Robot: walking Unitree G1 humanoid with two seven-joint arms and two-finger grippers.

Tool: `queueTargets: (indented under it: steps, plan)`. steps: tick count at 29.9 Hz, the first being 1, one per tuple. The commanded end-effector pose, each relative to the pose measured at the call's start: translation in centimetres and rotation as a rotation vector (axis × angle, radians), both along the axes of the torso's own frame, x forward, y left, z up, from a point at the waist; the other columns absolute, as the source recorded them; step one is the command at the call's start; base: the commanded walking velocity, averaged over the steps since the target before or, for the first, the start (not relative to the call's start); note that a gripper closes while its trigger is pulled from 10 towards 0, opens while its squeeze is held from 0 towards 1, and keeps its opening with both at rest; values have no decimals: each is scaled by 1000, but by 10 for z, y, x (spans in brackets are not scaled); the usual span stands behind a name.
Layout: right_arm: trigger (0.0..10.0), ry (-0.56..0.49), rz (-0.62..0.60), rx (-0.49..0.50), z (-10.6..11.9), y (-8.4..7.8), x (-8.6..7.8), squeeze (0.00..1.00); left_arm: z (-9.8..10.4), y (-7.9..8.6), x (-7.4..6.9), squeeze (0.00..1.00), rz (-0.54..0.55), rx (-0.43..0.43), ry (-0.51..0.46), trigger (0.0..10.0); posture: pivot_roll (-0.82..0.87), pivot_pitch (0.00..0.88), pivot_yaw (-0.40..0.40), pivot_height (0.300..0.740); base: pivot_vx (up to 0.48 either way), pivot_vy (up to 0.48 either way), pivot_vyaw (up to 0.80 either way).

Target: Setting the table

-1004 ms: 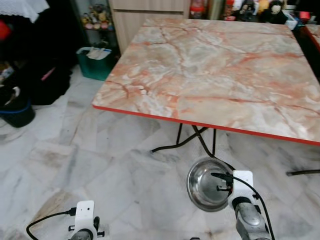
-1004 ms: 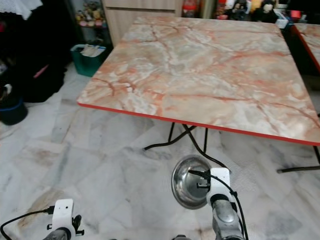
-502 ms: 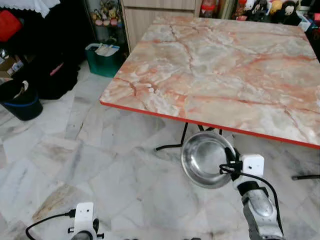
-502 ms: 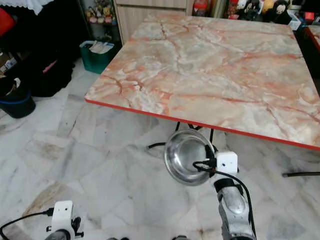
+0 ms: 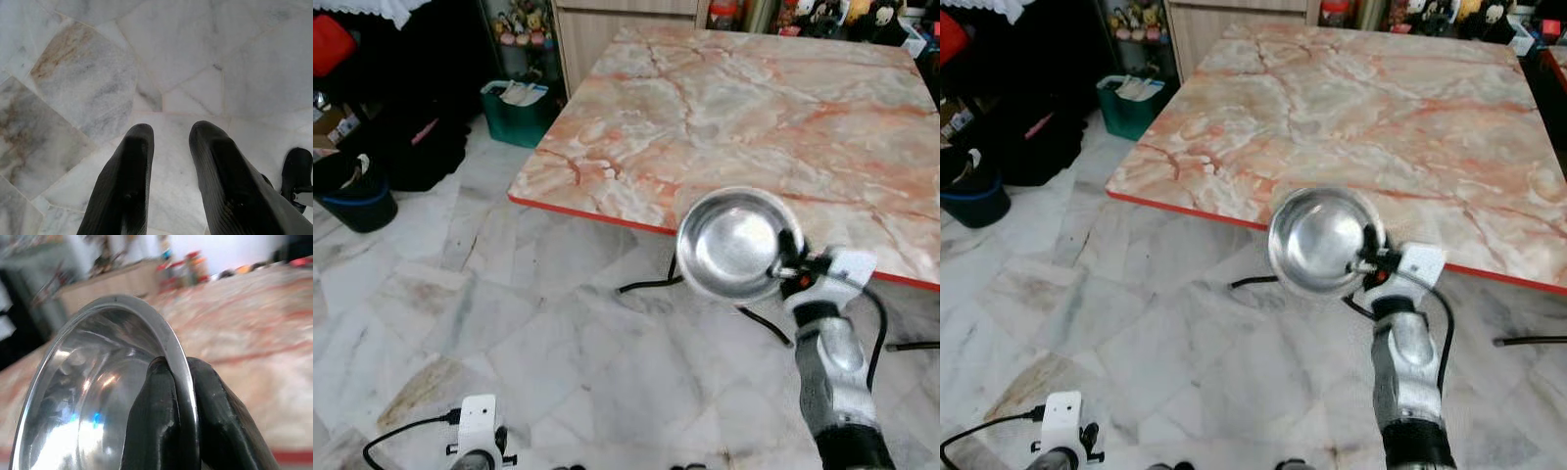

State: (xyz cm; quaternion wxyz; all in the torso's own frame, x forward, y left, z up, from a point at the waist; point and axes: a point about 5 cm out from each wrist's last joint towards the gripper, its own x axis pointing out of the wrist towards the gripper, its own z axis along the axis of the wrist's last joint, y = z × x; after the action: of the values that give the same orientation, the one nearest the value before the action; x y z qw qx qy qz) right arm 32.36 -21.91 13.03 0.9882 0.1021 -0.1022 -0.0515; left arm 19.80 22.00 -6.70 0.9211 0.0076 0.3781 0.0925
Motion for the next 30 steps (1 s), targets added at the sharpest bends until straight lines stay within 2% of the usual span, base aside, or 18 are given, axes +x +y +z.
queueTargets:
  steps: [1, 8, 14, 25, 30]
  plan:
    - [10000, -23, -28, 52, 10, 0, 4, 0, -3, 6, -8, 0, 17, -4, 25, 10000, -42, 164, 31, 740, 0, 0, 0]
    - [10000, -74, 8, 77, 31, 14, 14, 0, -2, 7, -6, 0, 25, -2, 15, 10000, -37, 154, 29, 740, 270, 0, 0]
    - [10000, -76, 12, 77, 33, 17, 16, 0, 0, 5, -3, 0, 27, -2, 4, 10000, -33, 139, 22, 740, 336, 0, 0]
    - [10000, -70, 19, 67, 32, 18, 16, 0, -1, 5, -3, 0, 24, -1, 6, 10000, -34, 122, 20, 740, 342, 0, 0]
    - [10000, -81, -28, 84, 34, 11, 13, 0, 1, 5, -1, 0, 23, -3, -1, 10000, -39, 136, 25, 740, 344, 0, 0]
